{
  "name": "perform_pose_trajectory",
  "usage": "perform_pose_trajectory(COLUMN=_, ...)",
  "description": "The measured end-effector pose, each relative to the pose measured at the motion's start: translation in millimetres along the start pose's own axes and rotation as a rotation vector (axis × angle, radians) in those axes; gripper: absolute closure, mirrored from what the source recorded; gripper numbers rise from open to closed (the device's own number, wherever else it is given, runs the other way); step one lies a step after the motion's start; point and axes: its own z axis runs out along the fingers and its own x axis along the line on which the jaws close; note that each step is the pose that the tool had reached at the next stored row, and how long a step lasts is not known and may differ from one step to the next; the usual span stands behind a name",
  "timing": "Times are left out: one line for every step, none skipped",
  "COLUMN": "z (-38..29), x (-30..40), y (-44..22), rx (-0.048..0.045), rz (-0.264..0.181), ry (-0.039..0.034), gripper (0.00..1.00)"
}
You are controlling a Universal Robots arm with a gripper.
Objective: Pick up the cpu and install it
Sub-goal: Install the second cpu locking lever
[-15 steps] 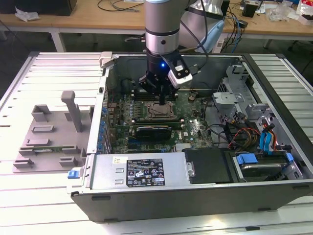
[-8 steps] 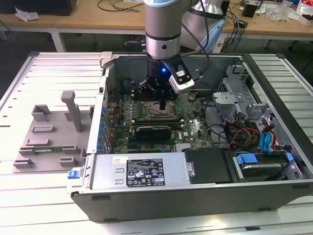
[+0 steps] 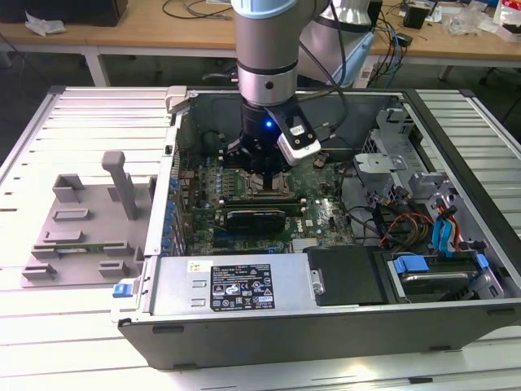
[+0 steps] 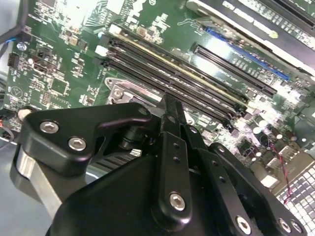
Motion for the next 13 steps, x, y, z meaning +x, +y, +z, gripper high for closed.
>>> perform_pose_trajectory(z=-0.2, x=2.8, y=-0.4, rx=-0.0001, rz=0.0, ry=0.0, gripper=0.89)
perform_pose_trajectory(z=-0.4, x=6.6, y=-0.6, rx=-0.0002, rz=0.0, ry=0.0, gripper=0.89)
perform_pose_trajectory(z=-0.2, x=8.7, y=-0.8, rx=-0.0007, rz=0.0, ry=0.0, gripper=0.89)
perform_pose_trajectory(z=0.0, x=9.8, y=-0.9, rx=-0.0008, rz=0.0, ry=-0.0001, gripper=0.89)
perform_pose_trajectory(z=1.5, x=11.8, y=-1.6, rx=-0.0009, rz=0.0, ry=0.0, gripper=0.89)
perform_pose_trajectory(z=4.0, x=12.5, y=-2.8, rx=-0.0016, rz=0.0, ry=0.0002, gripper=0.89)
perform_pose_trajectory(z=5.7, x=12.7, y=-3.8, rx=-0.0027, rz=0.0, ry=0.0005, gripper=0.89)
perform_pose_trajectory(z=7.5, x=12.9, y=-4.9, rx=-0.0041, rz=0.0, ry=0.0008, gripper=0.89)
perform_pose_trajectory(z=8.5, x=13.1, y=-5.7, rx=-0.0047, rz=0.0, ry=0.0011, gripper=0.89)
perform_pose_trajectory(z=9.5, x=13.2, y=-6.6, rx=-0.0055, rz=0.0, ry=0.0014, gripper=0.89)
perform_pose_trajectory(z=11.4, x=13.5, y=-7.7, rx=-0.0067, rz=0.0, ry=0.002, gripper=0.89)
perform_pose_trajectory(z=12.7, x=14.1, y=-8.2, rx=-0.0075, rz=0.001, ry=0.0027, gripper=0.89)
perform_pose_trajectory(z=13.3, x=14.7, y=-8.4, rx=-0.0098, rz=0.001, ry=0.0027, gripper=0.89)
